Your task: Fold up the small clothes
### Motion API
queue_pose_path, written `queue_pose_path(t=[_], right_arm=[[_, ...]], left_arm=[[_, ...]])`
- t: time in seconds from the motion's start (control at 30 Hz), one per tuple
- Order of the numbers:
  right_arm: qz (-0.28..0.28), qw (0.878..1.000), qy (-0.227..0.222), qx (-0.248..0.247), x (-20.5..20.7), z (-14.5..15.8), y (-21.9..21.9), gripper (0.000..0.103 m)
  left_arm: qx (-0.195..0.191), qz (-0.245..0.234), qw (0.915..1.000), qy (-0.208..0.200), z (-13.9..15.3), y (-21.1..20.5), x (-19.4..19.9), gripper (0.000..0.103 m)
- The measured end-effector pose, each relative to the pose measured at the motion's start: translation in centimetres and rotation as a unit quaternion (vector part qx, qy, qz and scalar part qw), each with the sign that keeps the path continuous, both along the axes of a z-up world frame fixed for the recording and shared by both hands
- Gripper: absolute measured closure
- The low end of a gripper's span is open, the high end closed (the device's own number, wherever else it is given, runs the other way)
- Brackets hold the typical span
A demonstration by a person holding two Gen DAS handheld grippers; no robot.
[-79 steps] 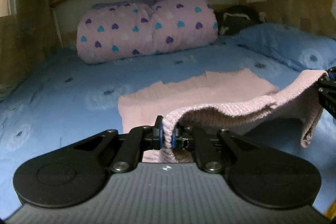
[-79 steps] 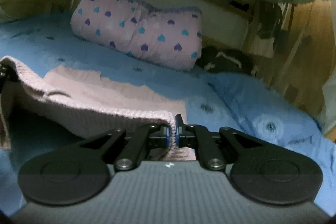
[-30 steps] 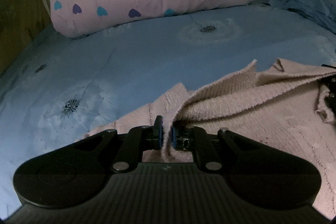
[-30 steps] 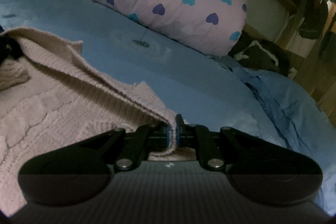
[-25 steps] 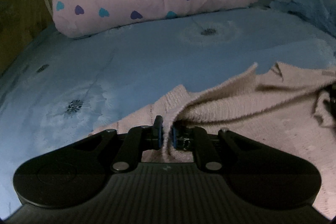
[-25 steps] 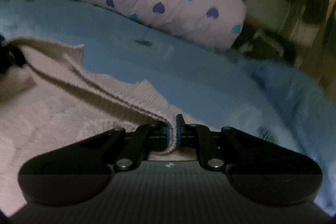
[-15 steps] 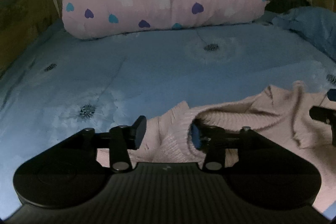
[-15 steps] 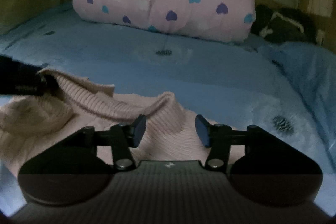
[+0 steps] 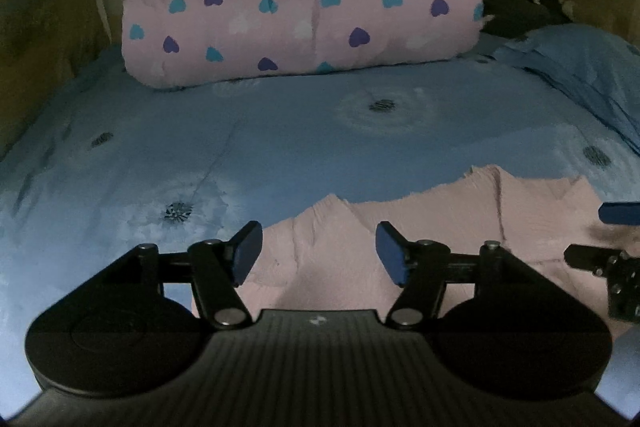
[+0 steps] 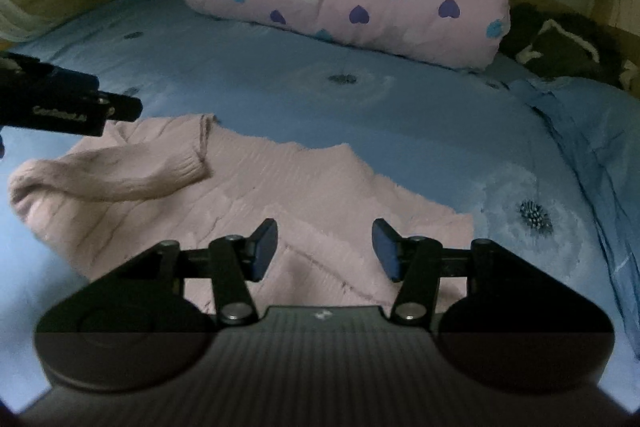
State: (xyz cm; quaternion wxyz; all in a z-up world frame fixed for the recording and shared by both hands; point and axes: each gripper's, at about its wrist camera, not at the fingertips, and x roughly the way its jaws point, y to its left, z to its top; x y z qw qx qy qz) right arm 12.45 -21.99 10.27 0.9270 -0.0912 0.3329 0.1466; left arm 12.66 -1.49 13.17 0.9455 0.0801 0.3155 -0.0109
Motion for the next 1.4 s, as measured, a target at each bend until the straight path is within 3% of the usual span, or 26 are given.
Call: queue_pose_path(t=[0.2,0.43,0.67,0.9,1.07,1.13,1.17,1.2,1.4], right_arm=[[-0.015,1.0,0.021,-0.004,-1.2,-0.1,-0.3,0.049],[-0.037,0.999,0.028,0.003,-2.2,-1.7,-1.0,0.049],[-0.033,0.999,0.021,0.009,-2.8,-2.4,-2.0,0.049],[-0.013,1.0,0.019,0.007,-2.6,-3.2,-1.9,0.048],[0.005,0.998,-0.02,-0.052,-2.3,-4.4,-0.6,0.048],[0.008,0.997,-0.041,-0.067,-2.0,-4.9,-0.3,0.048],[0.004,0.996,-0.051,-0.067,-1.8,-5.0,-0.3,0.048],[0.0,0.996,-0.06,-0.066,-1.5,-5.2,-0.3,0.048],[-0.004,0.993,-0.097,-0.072,0.3,-5.5,-0.2,0.048]], left_arm=[[-0.018,-0.007,0.9997,0.012,-0.4,0.8,-2.1,0.034],[0.017,-0.031,0.9991,0.023,-1.7,1.6,-4.1,0.034],[0.0,-0.054,0.9979,0.036,-3.8,2.9,-5.1,0.034],[0.054,-0.098,0.9934,0.026,-5.7,1.3,-5.3,0.034],[0.114,-0.111,0.9871,0.012,-7.2,-0.2,-4.3,0.035],[0.117,-0.113,0.9867,0.002,-7.3,-0.1,-3.9,0.053],[0.11,-0.112,0.9876,0.004,-7.3,0.1,-3.6,0.079],[0.098,-0.104,0.9897,0.007,-7.2,0.5,-3.2,0.09],[0.062,-0.033,0.9971,-0.03,-5.5,3.8,-1.4,0.092]])
